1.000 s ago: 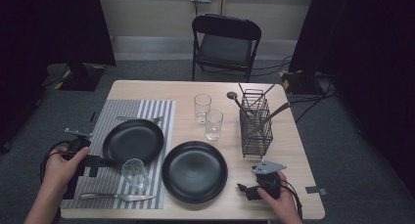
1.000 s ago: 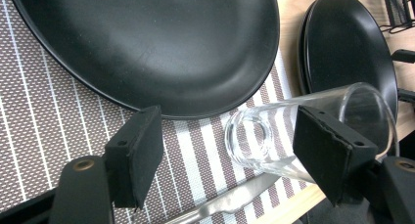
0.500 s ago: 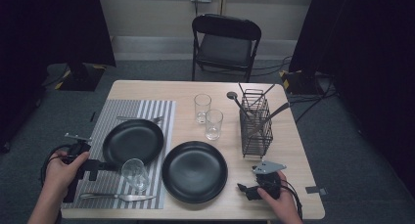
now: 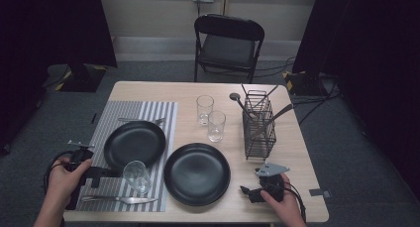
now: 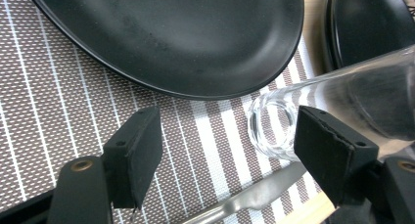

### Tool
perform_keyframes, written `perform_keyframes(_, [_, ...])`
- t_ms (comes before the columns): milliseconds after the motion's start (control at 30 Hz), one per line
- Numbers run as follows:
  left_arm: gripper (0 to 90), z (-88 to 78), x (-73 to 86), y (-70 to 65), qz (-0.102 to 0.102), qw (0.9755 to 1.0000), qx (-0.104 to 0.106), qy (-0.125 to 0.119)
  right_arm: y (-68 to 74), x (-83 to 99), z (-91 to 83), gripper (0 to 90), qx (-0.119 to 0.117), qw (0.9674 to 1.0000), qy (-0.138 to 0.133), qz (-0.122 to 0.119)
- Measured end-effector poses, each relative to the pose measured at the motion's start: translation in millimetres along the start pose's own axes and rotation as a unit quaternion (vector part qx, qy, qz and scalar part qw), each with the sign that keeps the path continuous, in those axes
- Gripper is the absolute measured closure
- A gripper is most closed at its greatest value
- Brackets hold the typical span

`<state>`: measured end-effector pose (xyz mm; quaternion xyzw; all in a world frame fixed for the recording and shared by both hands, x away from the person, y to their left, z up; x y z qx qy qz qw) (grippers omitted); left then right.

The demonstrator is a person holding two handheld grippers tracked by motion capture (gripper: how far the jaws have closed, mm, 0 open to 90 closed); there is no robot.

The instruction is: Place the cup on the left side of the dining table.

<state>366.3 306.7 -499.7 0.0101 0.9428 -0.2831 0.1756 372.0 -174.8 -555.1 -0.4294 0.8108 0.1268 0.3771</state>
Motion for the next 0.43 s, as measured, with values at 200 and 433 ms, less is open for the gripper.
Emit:
perform_keyframes(200, [26.2,-0.2,1.9,0.3,0.010,1.0000,0.002,-0.001,0.0,0.0,0.0,11.4,0.000,1.0000,0.000,0.000])
perform_keyframes(433, [26.0,-4.3,3.7,2.4,0.008,0.9999,0.000,-0.011,0.0,0.0,0.0,11.4,0.000,1.0000,0.000,0.000])
Point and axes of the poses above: each handheld gripper's, and its own axes: z roughly forward along the jaws, x roughly out of its underside, y roughly to its left, the point moved 8 cm from there along z, roughly forward along the jaws, and after that the axes turned 9 degrees about -z, right-handed, at the moved point
